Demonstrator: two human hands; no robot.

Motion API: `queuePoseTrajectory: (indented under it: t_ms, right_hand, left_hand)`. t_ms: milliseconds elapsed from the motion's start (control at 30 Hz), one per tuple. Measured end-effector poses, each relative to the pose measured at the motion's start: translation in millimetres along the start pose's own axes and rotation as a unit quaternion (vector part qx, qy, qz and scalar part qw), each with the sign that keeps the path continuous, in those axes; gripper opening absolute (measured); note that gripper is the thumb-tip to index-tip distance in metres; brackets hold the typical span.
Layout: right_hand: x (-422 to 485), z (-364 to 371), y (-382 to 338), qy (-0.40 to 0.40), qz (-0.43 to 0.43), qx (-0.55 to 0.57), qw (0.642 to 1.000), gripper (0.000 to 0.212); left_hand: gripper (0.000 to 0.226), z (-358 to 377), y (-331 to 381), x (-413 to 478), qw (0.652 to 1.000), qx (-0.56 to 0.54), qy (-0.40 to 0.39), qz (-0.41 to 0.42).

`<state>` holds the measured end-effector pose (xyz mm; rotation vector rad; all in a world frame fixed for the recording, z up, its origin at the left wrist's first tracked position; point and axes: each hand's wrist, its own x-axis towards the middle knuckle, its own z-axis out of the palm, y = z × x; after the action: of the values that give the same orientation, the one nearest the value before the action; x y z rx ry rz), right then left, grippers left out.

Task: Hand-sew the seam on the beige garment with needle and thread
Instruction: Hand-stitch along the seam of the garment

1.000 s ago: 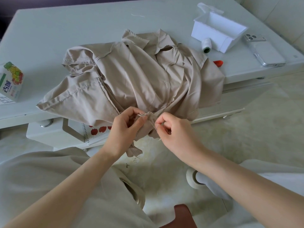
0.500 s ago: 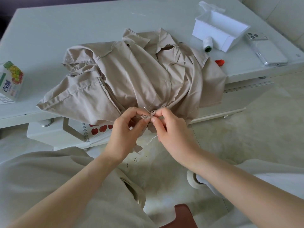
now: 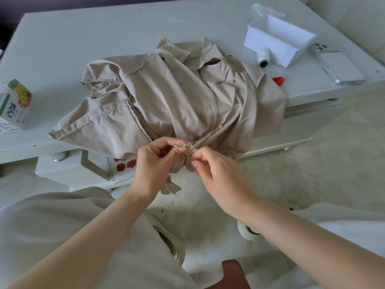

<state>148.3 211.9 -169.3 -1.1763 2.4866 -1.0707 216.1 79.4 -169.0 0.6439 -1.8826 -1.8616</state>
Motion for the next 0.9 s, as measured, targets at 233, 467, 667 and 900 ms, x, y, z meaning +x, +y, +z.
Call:
queuePoseTrajectory:
  t_ms: [233,467,667,900]
  right_hand:
    - [-25,-10,32,0.024,-0.071,-0.029,0.997,0.024]
    - [-34,-23,43,0.01,-0.119,-0.086,0.989,0.022]
    - [-39,-19,55,-0.093,-0.149,-0.103,0.979,0.031]
    - [-18,-31,38,0.007,-0.12,-0.04,0.992,0.033]
  left_hand:
    - [0.023,-5,-4,8,0.998,-0.011,0.052,-0.016]
    - [0.019,-3,-5,7,0.999,-0.003,0.046,-0.029]
    - [0.017,-5,-7,8,0.998,0.007,0.048,-0.035]
    - [0.02,-4,-5,6,0.999,0.022,0.017,-0.023]
